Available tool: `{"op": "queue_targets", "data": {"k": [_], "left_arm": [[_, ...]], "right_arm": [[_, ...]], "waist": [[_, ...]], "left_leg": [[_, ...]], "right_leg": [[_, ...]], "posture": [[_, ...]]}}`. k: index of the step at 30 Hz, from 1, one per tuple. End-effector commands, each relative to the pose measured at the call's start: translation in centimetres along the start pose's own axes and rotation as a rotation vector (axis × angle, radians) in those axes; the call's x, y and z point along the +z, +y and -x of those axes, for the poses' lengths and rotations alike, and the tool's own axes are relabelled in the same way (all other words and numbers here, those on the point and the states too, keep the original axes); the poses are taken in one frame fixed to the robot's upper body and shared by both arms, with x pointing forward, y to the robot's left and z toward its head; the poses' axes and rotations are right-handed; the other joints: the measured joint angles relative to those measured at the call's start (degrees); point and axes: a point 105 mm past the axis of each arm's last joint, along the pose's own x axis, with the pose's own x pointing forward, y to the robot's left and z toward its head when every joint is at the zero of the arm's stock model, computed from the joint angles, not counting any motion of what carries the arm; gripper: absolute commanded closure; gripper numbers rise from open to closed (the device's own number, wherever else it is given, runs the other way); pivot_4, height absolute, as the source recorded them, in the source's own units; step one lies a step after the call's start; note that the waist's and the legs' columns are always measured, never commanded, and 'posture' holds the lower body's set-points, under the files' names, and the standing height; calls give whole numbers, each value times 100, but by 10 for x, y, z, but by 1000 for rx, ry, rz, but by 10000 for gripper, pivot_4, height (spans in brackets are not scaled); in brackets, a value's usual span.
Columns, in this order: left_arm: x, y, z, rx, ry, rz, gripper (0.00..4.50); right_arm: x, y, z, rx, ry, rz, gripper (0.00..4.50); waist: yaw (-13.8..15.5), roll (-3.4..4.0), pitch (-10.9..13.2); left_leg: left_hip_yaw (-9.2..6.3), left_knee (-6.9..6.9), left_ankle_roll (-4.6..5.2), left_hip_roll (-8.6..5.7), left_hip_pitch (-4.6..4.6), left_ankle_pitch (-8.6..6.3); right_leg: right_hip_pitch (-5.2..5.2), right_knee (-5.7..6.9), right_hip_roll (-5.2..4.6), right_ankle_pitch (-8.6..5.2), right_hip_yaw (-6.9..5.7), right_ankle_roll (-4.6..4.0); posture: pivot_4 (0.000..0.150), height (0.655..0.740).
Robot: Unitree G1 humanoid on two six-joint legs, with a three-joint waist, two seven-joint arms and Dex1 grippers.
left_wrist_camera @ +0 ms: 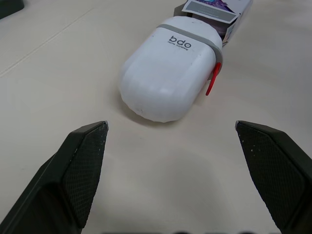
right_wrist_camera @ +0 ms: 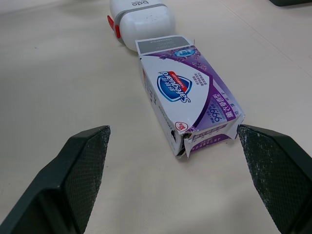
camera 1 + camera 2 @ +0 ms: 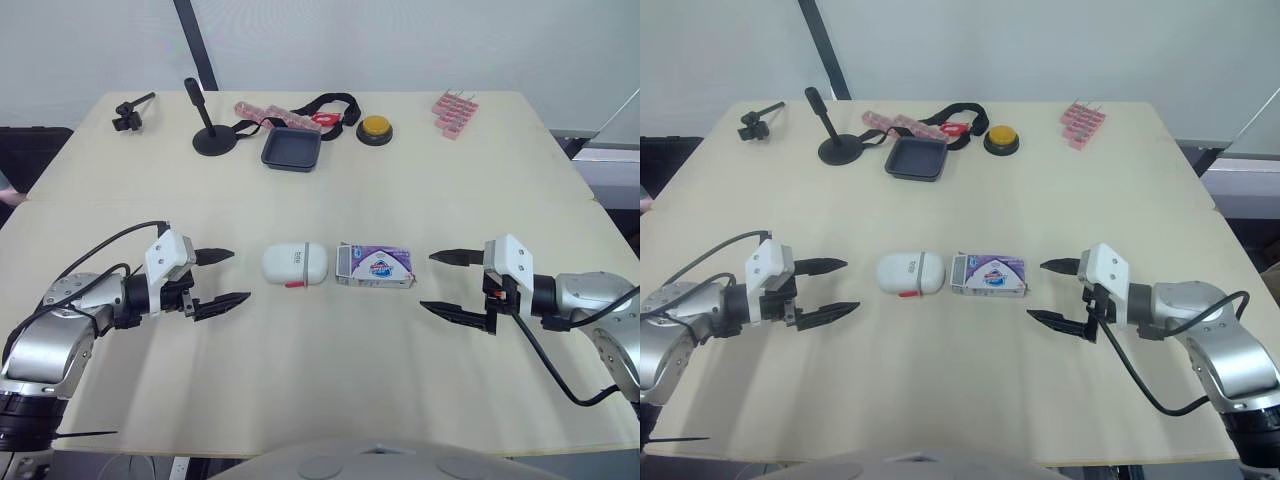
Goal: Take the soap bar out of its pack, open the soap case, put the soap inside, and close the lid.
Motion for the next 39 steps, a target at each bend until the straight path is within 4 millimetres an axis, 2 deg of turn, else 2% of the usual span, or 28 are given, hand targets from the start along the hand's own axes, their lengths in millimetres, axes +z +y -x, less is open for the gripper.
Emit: {"op": "queue_targets", "data": {"k": [1, 15, 22, 27, 33, 39], "left_arm": [[8, -2, 1, -18, -15, -30, 488], [11, -4, 2, -34, -45, -44, 488], [12, -4, 0, -31, -48, -48, 488], [14, -4, -1, -24, -54, -54, 488], [17, -8, -4, -35, -62, -52, 488], [19, -9, -4, -26, -66, -57, 488]], "right_arm": [[7, -2, 1, -4, -18, 35, 0], [7, -9, 0, -39, 4, 21, 0], [20, -17, -3, -41, 18, 38, 0], [35, -13, -20, 49, 23, 84, 0], [22, -11, -39, 150, 93, 136, 0], [11, -24, -50, 186, 144, 149, 0]], "waist": [[0, 0, 0], [1, 0, 0], [-6, 0, 0], [-12, 1, 0], [7, 0, -1], [-10, 0, -1]], "left_leg": [[0, 0, 0, 0, 0, 0], [0, 1, 0, 0, 0, 0], [0, 2, -1, 0, 2, 1], [0, 3, -11, 0, 3, 7], [0, 5, -22, 0, -2, 13], [1, 14, -25, -1, -6, 15]], "right_leg": [[0, 0, 0, 0, 0, 0], [0, 2, 0, 0, 0, 1], [0, 5, 0, 1, 1, 2], [0, 9, 1, 10, 0, 16], [-3, 12, 1, 10, -1, 17], [-12, 26, 1, 10, 1, 17]], "posture": [[1500, 7400], [1500, 7400], [1500, 7400], [1500, 7400], [1500, 7400], [1500, 7400]]}}
